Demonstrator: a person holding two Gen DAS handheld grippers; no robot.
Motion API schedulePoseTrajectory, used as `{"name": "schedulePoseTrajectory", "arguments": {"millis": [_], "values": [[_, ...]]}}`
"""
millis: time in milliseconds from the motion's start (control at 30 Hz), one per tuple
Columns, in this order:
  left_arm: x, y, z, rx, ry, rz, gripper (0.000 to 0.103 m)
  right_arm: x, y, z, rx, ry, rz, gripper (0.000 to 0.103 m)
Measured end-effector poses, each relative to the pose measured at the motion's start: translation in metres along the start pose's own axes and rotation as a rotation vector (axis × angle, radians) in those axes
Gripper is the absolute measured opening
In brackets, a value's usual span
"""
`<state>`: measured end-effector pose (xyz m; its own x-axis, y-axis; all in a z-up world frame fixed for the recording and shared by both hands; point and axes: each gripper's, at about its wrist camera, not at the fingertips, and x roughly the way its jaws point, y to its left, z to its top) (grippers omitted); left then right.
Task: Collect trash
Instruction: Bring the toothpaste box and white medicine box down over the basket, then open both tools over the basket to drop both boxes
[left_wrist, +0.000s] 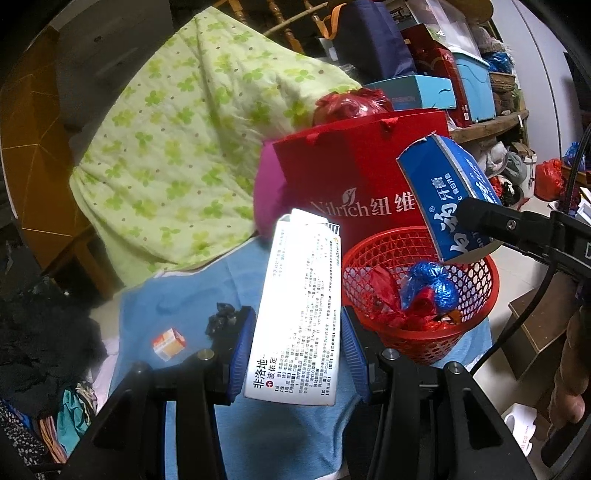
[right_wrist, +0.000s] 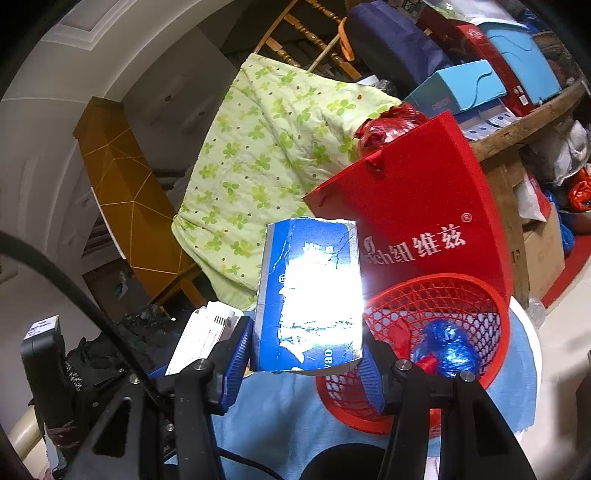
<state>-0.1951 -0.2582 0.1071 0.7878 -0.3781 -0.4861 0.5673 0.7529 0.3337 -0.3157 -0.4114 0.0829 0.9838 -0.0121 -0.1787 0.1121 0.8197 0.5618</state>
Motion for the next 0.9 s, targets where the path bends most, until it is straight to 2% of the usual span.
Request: {"name": "schedulePoseTrajectory", "arguments": {"millis": [333, 667, 900], "values": [[0.015, -0.014, 0.018, -0.002, 0.024, -0.133, 0.049, -0.008, -0.031, 0.008, 0.068, -0.02, -0.05, 0.056], [0.05, -0.041, 0.033, -0.015, 0.104, -0.299, 0.049, -0.006, -0.08, 0.006, 0.184, -0.004, -0.117, 0.057], [0.07, -0.065, 0.032, 0.008, 0.137, -0.357, 0.049, -0.001, -0.104, 0.001, 0.263, 0.022, -0.109, 0.059]]}}
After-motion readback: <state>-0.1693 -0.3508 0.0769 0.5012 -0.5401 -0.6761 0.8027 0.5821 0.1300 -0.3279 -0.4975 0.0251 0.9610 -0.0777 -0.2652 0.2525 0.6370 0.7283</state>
